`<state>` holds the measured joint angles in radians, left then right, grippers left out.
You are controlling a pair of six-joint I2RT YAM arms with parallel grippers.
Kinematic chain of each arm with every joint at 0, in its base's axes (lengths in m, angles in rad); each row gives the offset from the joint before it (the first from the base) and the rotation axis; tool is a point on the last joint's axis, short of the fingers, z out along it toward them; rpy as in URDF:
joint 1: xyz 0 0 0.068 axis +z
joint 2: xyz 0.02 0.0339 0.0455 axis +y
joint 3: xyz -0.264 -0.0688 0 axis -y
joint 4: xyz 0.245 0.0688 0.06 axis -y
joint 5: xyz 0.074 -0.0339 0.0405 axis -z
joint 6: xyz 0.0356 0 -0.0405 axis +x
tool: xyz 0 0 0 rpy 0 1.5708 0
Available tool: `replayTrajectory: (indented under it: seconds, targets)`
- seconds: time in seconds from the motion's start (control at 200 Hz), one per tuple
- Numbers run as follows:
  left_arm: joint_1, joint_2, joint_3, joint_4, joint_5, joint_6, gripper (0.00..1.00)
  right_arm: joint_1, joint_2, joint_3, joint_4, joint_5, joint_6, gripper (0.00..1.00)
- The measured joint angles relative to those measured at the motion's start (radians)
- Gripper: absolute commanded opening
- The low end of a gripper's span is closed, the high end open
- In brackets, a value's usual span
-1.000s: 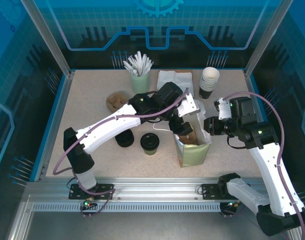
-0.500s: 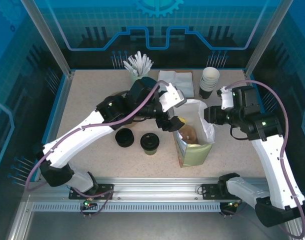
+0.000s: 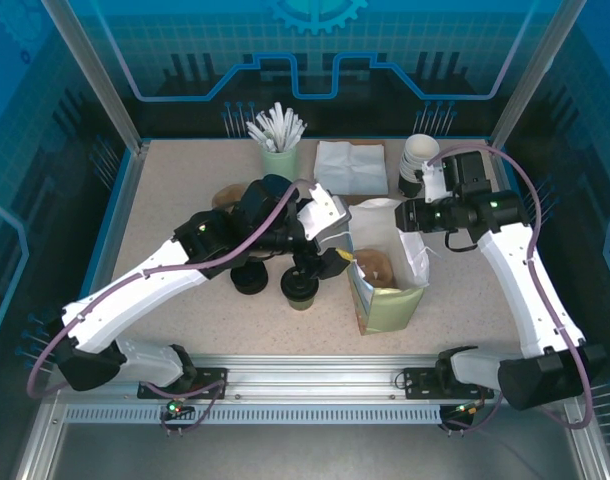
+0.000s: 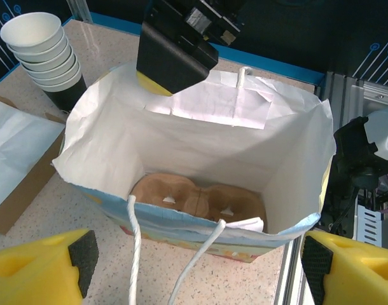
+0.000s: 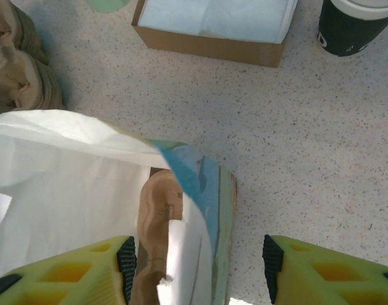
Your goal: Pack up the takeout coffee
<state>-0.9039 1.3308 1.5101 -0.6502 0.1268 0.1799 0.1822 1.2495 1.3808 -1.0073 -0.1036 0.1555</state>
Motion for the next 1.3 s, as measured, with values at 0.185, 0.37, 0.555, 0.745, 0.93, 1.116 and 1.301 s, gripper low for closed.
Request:
replayTrajectory:
  seconds: [0.185,0.37,0.555,0.745,0.93,1.116,1.301]
  targets:
    - [0.004,-0.034,-0.027,0.006,0.0,-0.017,0.86,-0.003,0.036,-0.01,0.014,-0.028,-0.016,0.55]
    - [0.005,-0.036,-0.04,0.012,0.0,-0.025,0.86,-0.006,0.071,-0.019,0.033,-0.064,-0.039,0.36]
    - [0.005,-0.047,-0.042,0.013,0.0,-0.026,0.86,-0.007,0.09,-0.019,0.042,-0.1,-0.045,0.07]
    - [0.005,-0.071,-0.043,0.014,0.0,-0.037,0.86,-0.007,0.055,-0.02,0.062,-0.132,-0.043,0.0]
    - [0.005,-0.09,-0.057,0.028,0.0,-0.051,0.86,-0.006,-0.084,-0.071,0.137,-0.145,-0.021,0.0]
    - [0.005,-0.115,-0.089,0.039,0.0,-0.053,0.86,-0.006,-0.221,-0.166,0.218,-0.142,0.02,0.0]
    - [0.005,-0.122,-0.106,0.054,0.0,-0.075,0.86,-0.006,-0.304,-0.224,0.261,-0.129,0.062,0.0]
